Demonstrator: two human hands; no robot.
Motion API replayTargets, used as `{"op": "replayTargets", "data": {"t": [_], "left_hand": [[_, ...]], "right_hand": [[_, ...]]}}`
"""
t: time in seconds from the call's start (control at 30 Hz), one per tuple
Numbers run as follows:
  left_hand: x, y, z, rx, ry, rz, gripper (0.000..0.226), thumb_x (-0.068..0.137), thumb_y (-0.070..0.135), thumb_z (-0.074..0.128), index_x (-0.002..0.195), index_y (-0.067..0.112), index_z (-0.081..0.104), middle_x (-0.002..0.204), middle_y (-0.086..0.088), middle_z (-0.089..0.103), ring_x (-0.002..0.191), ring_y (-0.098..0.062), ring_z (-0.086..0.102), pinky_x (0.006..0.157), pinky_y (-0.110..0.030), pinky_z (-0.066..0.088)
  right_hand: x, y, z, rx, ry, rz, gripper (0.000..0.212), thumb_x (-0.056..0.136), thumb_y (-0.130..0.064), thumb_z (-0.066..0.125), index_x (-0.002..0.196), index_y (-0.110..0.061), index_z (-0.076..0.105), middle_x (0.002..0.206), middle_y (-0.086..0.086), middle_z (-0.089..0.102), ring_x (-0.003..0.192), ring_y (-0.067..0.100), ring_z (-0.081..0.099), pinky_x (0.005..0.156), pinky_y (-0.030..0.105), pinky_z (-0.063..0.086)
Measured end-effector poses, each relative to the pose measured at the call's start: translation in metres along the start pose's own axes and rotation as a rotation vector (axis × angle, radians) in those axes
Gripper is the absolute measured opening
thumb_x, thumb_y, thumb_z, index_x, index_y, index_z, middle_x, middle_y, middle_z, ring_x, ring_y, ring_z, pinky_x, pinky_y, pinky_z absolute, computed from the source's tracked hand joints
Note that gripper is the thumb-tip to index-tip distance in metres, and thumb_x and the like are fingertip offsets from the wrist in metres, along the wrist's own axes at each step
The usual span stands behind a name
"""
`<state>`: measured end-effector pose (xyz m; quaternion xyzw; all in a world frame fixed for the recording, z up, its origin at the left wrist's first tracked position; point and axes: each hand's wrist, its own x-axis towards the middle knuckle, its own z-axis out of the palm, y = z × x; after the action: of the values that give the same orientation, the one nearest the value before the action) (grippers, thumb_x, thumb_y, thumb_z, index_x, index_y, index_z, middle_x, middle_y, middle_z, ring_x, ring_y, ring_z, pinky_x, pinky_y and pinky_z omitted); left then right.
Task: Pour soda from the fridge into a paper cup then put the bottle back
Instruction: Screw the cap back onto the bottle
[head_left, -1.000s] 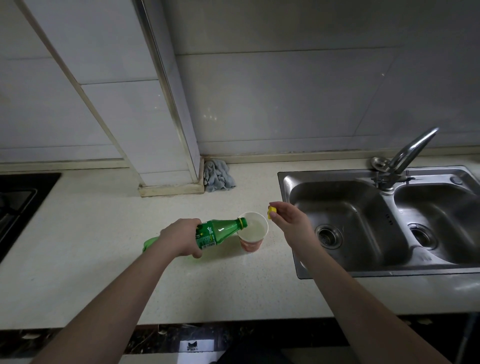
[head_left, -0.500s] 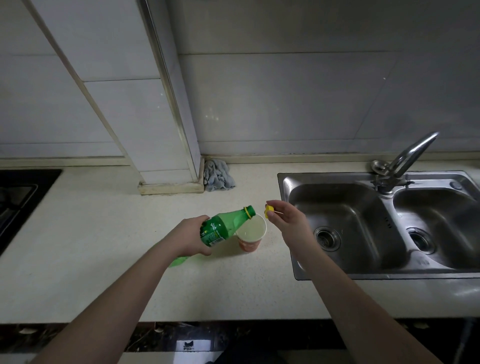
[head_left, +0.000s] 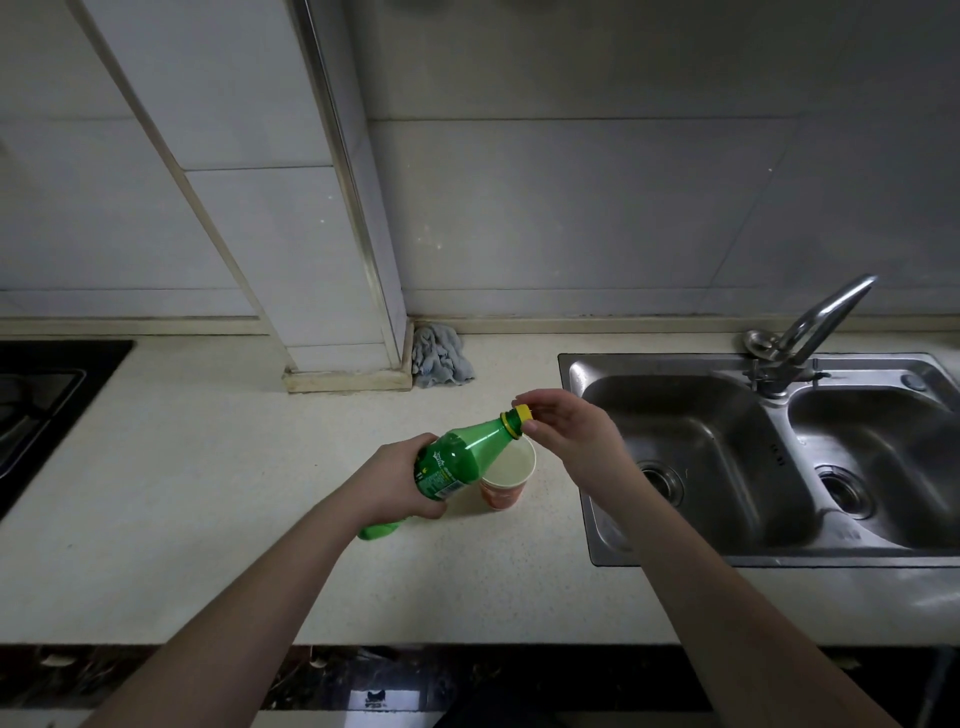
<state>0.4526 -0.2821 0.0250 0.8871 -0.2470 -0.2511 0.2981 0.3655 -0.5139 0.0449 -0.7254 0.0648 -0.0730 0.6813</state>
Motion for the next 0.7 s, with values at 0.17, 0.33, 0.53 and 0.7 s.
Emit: {"op": "replayTargets", "data": {"t": [0.17, 0.33, 0.53, 0.7], "left_hand": [[-0.002, -0.002, -0.003, 0.046, -0.017, 0.011, 0.058, 0.06, 0.02, 0.085, 0.111, 0.028, 0.059, 0.095, 0.012, 0.067, 0.083, -0.002, 0.062, 0.063, -0.012, 0.044], [-0.006, 0.0, -0.005, 0.021, -0.07, 0.019, 0.056, 0.061, 0.022, 0.085, 0.108, 0.035, 0.059, 0.095, 0.015, 0.067, 0.084, 0.001, 0.062, 0.066, -0.015, 0.046], [-0.012, 0.003, -0.004, -0.125, -0.157, -0.004, 0.056, 0.062, 0.016, 0.088, 0.101, 0.045, 0.06, 0.099, 0.014, 0.071, 0.089, 0.0, 0.066, 0.077, -0.023, 0.054], [-0.015, 0.002, -0.005, -0.155, -0.151, 0.005, 0.055, 0.063, 0.014, 0.088, 0.102, 0.042, 0.062, 0.099, 0.012, 0.072, 0.088, 0.001, 0.067, 0.075, -0.021, 0.054]], "right_hand": [[0.004, -0.012, -0.011, -0.375, -0.137, -0.09, 0.031, 0.082, -0.011, 0.072, 0.109, -0.025, 0.067, 0.108, -0.011, 0.069, 0.1, 0.002, 0.064, 0.092, 0.016, 0.048], [0.011, -0.029, -0.019, -0.697, -0.26, -0.183, 0.034, 0.084, -0.018, 0.072, 0.114, -0.031, 0.067, 0.117, -0.02, 0.064, 0.106, -0.008, 0.057, 0.092, 0.005, 0.04], [0.019, -0.052, -0.02, -0.802, -0.375, -0.263, 0.032, 0.084, -0.017, 0.072, 0.113, -0.028, 0.07, 0.118, -0.024, 0.062, 0.106, -0.011, 0.056, 0.094, 0.004, 0.038], [0.018, -0.062, -0.015, -0.839, -0.367, -0.257, 0.032, 0.084, -0.024, 0.072, 0.115, -0.03, 0.069, 0.115, -0.018, 0.067, 0.102, -0.003, 0.06, 0.093, 0.014, 0.044]]}}
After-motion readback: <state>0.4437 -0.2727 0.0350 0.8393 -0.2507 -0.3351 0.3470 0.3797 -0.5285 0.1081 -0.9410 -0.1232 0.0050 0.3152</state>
